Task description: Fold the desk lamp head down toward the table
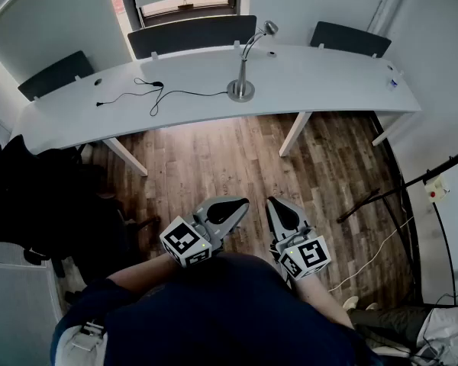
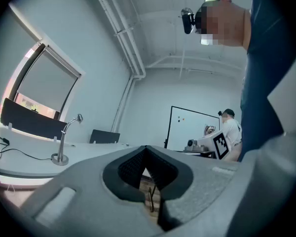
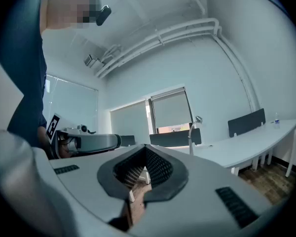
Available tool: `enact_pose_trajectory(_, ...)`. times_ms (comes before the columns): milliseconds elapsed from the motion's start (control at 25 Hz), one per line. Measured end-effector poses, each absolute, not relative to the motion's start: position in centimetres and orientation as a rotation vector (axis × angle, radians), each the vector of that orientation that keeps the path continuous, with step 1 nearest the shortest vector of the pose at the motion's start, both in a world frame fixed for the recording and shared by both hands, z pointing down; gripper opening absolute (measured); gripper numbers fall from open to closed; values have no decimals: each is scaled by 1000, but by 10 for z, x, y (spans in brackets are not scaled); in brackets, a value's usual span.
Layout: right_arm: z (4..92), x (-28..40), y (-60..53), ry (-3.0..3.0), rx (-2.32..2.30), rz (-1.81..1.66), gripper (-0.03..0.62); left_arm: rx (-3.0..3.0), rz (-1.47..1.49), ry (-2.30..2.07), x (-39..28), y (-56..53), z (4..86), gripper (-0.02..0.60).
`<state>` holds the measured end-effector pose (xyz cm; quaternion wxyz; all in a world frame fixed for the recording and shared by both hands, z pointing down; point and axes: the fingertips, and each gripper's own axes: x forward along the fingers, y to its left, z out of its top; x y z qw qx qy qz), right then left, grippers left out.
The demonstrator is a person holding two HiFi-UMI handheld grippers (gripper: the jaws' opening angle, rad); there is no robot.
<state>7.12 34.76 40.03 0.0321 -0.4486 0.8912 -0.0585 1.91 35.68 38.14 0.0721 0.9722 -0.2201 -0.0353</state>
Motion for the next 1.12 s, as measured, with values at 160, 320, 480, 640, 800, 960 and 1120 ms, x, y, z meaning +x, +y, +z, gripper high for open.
enact_pose_trajectory(160,401,67,346,2755,-1365,-182,9,2900,-120,-667,19,355,381,5)
enact_pose_trajectory(320,404,63,345,2766,-1355,-189,9,2908,-120,-661,20,354,383,5)
enact_pose_trajectory(480,402,67,347,2770,-1354,-173,9,2905,-132,-664,24,358,380,5)
enact_pose_trajectory(640,402,66,348,2771,-1347,-154,11,2889,-134,-684,22,356,382,6)
enact_pose_trajectory(800,404,69,346,2778,-1335,-165,11,2888,-118,-702,28,353,383,5)
enact_pose_trajectory(960,403,83,346,2784,-1324,-155,11,2887,-111,-714,44,353,384,5)
enact_pose_trajectory(1120,407,101,341,2789,-1313,-146,11,2874,-129,-773,54,347,381,5)
